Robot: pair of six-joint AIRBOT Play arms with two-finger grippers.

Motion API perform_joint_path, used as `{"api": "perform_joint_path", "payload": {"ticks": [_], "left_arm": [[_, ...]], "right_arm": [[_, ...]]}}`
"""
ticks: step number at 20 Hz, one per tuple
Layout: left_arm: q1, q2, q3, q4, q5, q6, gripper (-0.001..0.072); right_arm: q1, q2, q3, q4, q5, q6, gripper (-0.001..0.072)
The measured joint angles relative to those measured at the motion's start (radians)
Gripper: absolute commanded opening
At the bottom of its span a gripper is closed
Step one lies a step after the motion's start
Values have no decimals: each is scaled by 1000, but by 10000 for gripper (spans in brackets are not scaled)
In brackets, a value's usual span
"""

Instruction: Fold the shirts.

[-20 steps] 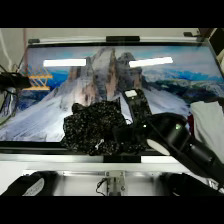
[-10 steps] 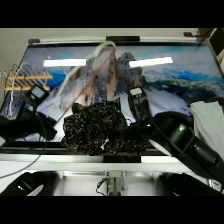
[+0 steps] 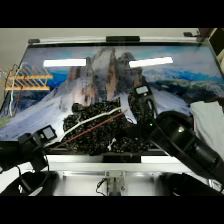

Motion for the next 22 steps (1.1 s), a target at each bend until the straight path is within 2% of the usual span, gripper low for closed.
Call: {"api": "perform_joint_path", "payload": {"ticks": [6, 10, 16, 22], "left_arm": [[-8, 106, -22, 54, -86, 83, 44], [-10, 136, -26, -33, -95, 103, 44], [-10, 124, -69, -149, -21, 115, 45], [-10, 32, -115, -176, 107, 117, 45]], "right_arm": [[0, 0, 0, -71, 77, 17, 48], [0, 0, 0, -97, 89, 49, 48], [0, 0, 9, -106, 80, 74, 49], [0, 0, 53, -100, 45, 80, 48]]}}
